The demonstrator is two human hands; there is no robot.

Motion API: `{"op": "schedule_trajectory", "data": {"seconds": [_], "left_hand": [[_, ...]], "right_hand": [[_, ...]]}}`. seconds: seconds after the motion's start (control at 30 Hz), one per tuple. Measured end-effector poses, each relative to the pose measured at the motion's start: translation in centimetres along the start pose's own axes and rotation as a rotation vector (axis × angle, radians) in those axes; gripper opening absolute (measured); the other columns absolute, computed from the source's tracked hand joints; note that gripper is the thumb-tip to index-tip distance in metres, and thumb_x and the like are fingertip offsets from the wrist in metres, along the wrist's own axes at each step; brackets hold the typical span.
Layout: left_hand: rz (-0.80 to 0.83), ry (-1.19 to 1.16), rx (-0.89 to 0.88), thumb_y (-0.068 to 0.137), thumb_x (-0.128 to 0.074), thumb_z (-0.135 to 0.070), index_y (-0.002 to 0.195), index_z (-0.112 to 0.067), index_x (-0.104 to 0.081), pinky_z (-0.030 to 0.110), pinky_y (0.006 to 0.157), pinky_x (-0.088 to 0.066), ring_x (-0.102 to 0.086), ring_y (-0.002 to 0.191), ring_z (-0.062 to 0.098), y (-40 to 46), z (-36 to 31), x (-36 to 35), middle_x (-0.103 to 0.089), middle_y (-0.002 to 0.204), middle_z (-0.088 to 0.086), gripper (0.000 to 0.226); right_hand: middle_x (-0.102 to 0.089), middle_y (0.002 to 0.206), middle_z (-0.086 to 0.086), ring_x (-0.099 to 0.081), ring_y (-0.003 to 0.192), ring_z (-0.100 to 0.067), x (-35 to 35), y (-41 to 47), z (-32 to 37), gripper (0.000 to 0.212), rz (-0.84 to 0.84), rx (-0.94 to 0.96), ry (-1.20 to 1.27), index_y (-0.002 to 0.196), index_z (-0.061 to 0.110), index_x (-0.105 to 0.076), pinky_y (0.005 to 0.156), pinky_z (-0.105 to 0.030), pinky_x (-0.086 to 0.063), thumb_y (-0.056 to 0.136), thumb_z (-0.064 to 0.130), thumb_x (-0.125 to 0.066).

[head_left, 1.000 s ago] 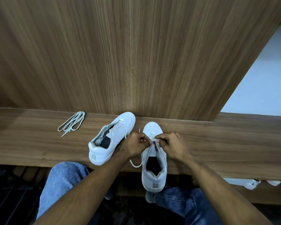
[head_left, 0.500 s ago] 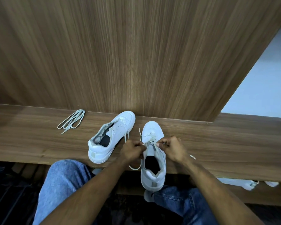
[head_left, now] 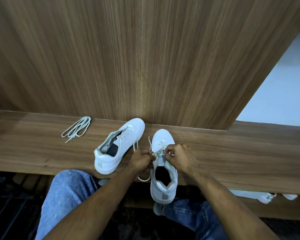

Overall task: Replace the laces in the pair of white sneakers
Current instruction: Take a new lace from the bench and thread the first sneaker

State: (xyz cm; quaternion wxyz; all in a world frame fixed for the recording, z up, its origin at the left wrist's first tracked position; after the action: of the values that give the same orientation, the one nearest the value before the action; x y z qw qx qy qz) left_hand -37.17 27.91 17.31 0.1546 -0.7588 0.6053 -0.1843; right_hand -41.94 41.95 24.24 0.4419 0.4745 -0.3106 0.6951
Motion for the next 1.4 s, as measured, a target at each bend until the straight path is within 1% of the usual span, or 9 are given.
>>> {"op": "schedule_trajectory", "data": {"seconds": [0.2, 0.43, 0.53, 0.63, 0.87, 1.07, 1.2, 1.3, 1.4], "left_hand": [[0.01, -0.002, -0.011, 0.085, -0.056, 0.008, 0.061, -0.011, -0.055, 0.014, 0.035, -0.033, -0.046, 0.033, 0.01, -0.4, -0.3, 0.0, -0.05, 0.04, -0.003, 0.03], [0.04, -0.034, 0.02, 0.086, -0.056, 0.004, 0.066, -0.012, -0.056, 0.016, 0.04, -0.031, -0.044, 0.041, 0.015, -0.3, 0.2, -0.3, -0.049, 0.043, -0.001, 0.026], [0.061, -0.074, 0.03, 0.089, -0.061, -0.009, 0.075, -0.011, -0.06, 0.019, 0.044, -0.034, -0.048, 0.051, 0.018, -0.6, 0.1, -0.5, -0.053, 0.057, 0.006, 0.014], [0.08, -0.157, 0.091, 0.093, -0.059, -0.029, 0.072, -0.013, -0.058, 0.023, 0.049, -0.034, -0.044, 0.054, 0.019, -0.6, 0.4, -0.5, -0.051, 0.06, 0.009, 0.026], [0.029, -0.094, -0.005, 0.092, -0.053, -0.001, 0.078, -0.008, -0.055, 0.018, 0.041, -0.04, -0.056, 0.043, 0.012, 0.4, -1.9, 0.2, -0.061, 0.059, 0.007, 0.016], [-0.034, -0.638, -0.071, 0.1, -0.042, -0.014, 0.116, -0.001, -0.055, 0.023, 0.054, -0.057, -0.073, 0.068, 0.015, 1.4, -7.1, 4.9, -0.072, 0.085, 0.011, 0.024], [-0.161, -0.883, -0.185, 0.101, -0.042, -0.014, 0.106, -0.007, -0.056, 0.023, 0.056, -0.057, -0.074, 0.073, 0.017, 1.4, -10.1, 9.2, -0.074, 0.076, 0.006, 0.017], [-0.193, -0.75, -0.145, 0.1, -0.047, -0.019, 0.103, -0.015, -0.055, 0.027, 0.06, -0.059, -0.071, 0.07, 0.017, 0.9, -8.6, 8.4, -0.071, 0.084, 0.005, 0.009], [-0.179, -0.386, -0.069, 0.092, -0.059, -0.012, 0.106, -0.016, -0.053, 0.024, 0.046, -0.048, -0.059, 0.052, 0.017, 0.5, -4.6, 5.3, -0.064, 0.076, 0.006, 0.015]], "right_hand": [[-0.071, 0.099, -0.002, -0.063, 0.098, -0.028, -0.1, -0.1, 1.2, 0.021, -0.051, -0.013, -0.13, 0.095, 0.023, -0.067, 0.081, -0.033, -0.042, 0.089, 0.027, -0.047], [-0.071, 0.093, 0.006, -0.063, 0.092, -0.022, -0.8, -0.5, 0.7, 0.015, -0.046, -0.002, -0.023, 0.092, 0.024, -0.065, 0.082, -0.032, -0.037, 0.089, 0.028, -0.051], [-0.071, 0.094, 0.007, -0.065, 0.091, -0.021, -1.3, -0.3, 0.8, 0.016, -0.05, 0.017, -0.004, 0.092, 0.024, -0.066, 0.09, -0.035, -0.041, 0.091, 0.029, -0.051], [-0.068, 0.102, 0.006, -0.063, 0.096, -0.021, -1.7, -0.1, 1.0, 0.019, -0.055, 0.022, -0.013, 0.095, 0.025, -0.067, 0.088, -0.037, -0.041, 0.094, 0.032, -0.049], [-0.061, 0.104, 0.006, -0.057, 0.099, -0.021, -1.7, -0.3, 0.2, 0.018, -0.097, 0.005, 0.076, 0.1, 0.025, -0.066, 0.081, -0.033, -0.042, 0.087, 0.037, -0.061], [-0.051, 0.087, 0.009, -0.054, 0.087, -0.018, -0.7, -2.0, -0.8, 0.032, -0.192, 0.152, -0.108, 0.084, 0.022, -0.061, 0.076, -0.029, -0.034, 0.081, 0.053, -0.066], [-0.047, 0.079, 0.015, -0.059, 0.085, -0.014, -1.3, -2.3, -1.7, 0.035, -0.063, 0.05, -0.095, 0.071, 0.027, -0.052, 0.066, -0.025, -0.031, 0.084, 0.059, -0.058], [-0.055, 0.086, 0.012, -0.06, 0.088, -0.014, -1.3, -2.4, -1.7, 0.038, -0.06, 0.005, -0.106, 0.075, 0.026, -0.057, 0.065, -0.025, -0.031, 0.085, 0.063, -0.054], [-0.062, 0.092, 0.01, -0.061, 0.09, -0.016, -1.4, -2.6, -1.5, 0.041, -0.075, -0.014, -0.11, 0.078, 0.024, -0.061, 0.065, -0.026, -0.032, 0.085, 0.064, -0.052]]}}
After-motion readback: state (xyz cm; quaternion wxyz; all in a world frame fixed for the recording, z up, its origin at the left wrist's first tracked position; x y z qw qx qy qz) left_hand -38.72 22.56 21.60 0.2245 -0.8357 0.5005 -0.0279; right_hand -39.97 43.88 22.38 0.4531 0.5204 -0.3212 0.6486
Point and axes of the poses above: each hand's wrist, its own y-axis towards the middle knuckle, its own x-axis out of the back of the hand, z = x × y, the point moved 8 cm from there along y, towards the middle knuckle
